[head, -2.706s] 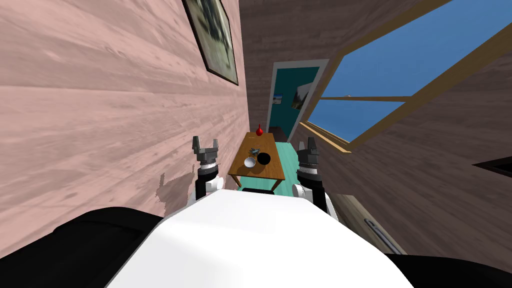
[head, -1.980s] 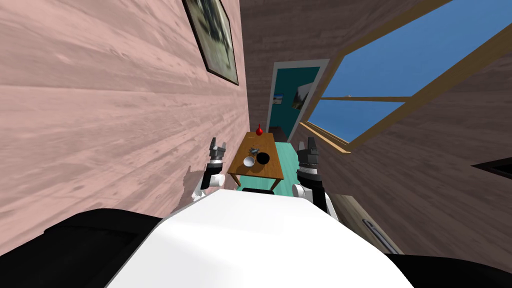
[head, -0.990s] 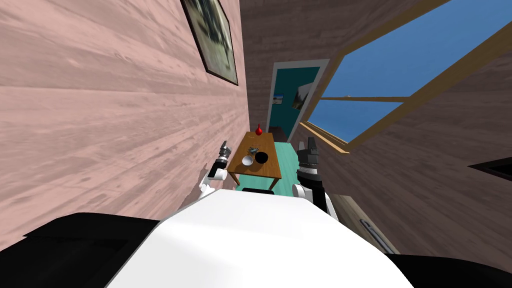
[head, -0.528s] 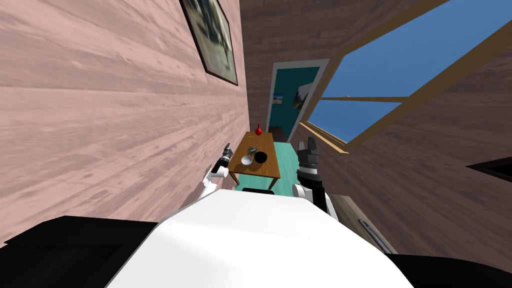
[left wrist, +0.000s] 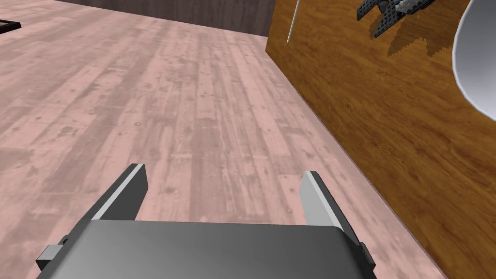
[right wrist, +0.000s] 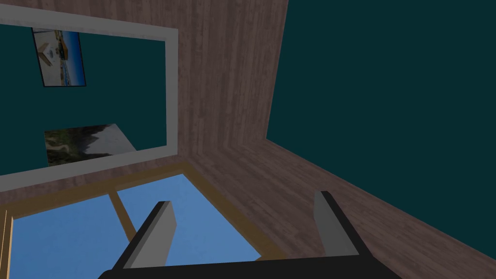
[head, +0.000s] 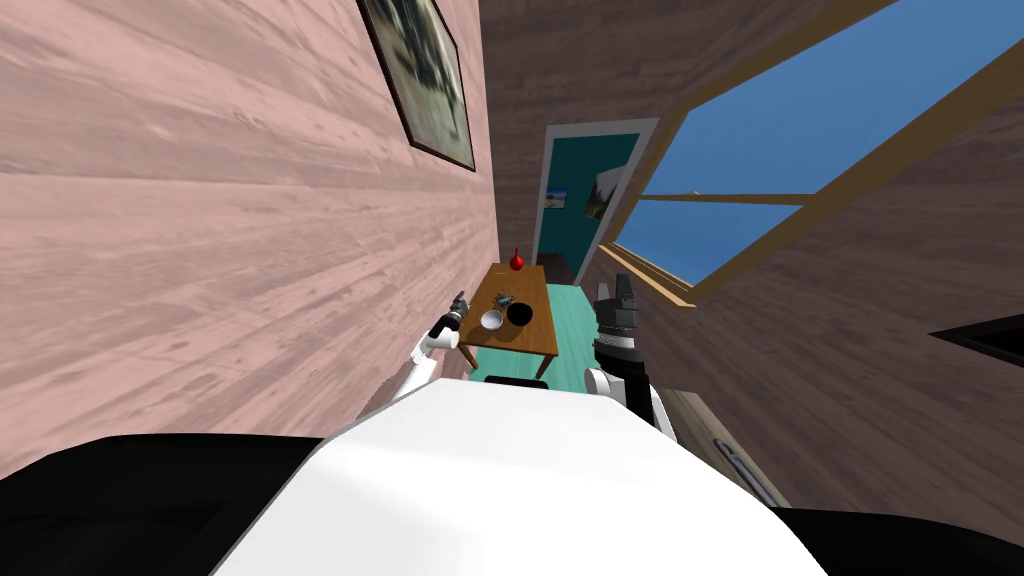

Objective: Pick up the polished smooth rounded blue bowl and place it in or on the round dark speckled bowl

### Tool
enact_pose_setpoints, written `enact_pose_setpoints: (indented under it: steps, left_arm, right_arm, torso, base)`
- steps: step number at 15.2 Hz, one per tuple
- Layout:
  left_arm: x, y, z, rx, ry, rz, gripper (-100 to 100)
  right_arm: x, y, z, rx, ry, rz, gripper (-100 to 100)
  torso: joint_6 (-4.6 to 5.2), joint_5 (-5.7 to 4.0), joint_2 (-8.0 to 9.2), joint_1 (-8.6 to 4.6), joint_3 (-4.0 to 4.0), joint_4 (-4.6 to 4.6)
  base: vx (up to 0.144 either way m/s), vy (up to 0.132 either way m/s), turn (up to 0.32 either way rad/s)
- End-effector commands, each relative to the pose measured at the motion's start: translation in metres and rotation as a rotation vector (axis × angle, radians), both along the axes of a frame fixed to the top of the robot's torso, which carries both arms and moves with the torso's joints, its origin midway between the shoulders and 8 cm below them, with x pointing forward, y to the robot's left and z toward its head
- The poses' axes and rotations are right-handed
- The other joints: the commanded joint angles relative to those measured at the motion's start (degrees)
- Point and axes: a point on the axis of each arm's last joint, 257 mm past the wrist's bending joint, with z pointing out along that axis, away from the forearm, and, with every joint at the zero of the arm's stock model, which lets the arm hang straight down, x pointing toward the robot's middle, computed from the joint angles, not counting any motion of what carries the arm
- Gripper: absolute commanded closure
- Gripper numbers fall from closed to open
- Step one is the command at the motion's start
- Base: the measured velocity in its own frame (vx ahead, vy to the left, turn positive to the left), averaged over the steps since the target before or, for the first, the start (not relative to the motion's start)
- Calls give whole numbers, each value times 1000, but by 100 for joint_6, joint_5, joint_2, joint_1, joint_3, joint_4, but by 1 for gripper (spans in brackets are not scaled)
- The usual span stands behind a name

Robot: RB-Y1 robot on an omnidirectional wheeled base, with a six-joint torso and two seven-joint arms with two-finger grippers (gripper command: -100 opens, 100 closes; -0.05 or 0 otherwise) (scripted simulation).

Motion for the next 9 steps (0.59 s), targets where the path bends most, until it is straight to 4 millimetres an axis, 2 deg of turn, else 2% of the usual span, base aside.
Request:
enact_pose_setpoints:
  steps: [1, 2, 3, 4, 5, 6, 8, 9]
  left_arm:
    - [2, 1, -17, -3, 52, 4, -100]
    - [10, 1, -23, -9, 82, 1, -100]
    - [7, 3, -36, -10, 118, 7, -100]
    - [6, 4, -39, -11, 130, 8, -100]
    - [14, 4, -45, -17, 159, 6, -100]
    - [10, 6, -56, -18, 191, 12, -100]
    - [9, 6, -61, -19, 208, 13, -100]
    - [13, 8, -75, -25, 259, 16, -100]
  right_arm:
    - [0, 0, 0, 0, 0, 0, 0]
    - [0, 0, 0, 0, 0, 0, 0]
    - [0, 0, 0, 0, 0, 0, 0]
    - [0, 0, 0, 0, 0, 0, 0]
    - [0, 0, 0, 0, 0, 0, 0]
    - [0, 0, 0, 0, 0, 0, 0]
    - [0, 0, 0, 0, 0, 0, 0]
    - [0, 0, 0, 0, 0, 0, 0]
  torso:
    - [0, 0, 0, 0, 0, 0]
    - [0, 0, 0, 2, 0, 0]
    - [0, 0, -1, 2, 0, 0]
    - [0, 0, 0, 1, 0, 0]
    - [-1, 0, 0, 3, 0, 0]
    - [0, 0, 0, 4, 0, 0]
    - [-1, 0, -1, 3, -1, 0]
    - [-1, 1, -1, 7, 0, 0]
  base:
    - [-5, -31, 5]
    - [-6, -35, 10]
    - [-8, -40, 13]
    - [-8, -30, 4]
    - [-8, -31, 16]
    - [-5, -37, 12]
    - [-2, -25, 1]
    - [-3, -24, 10]
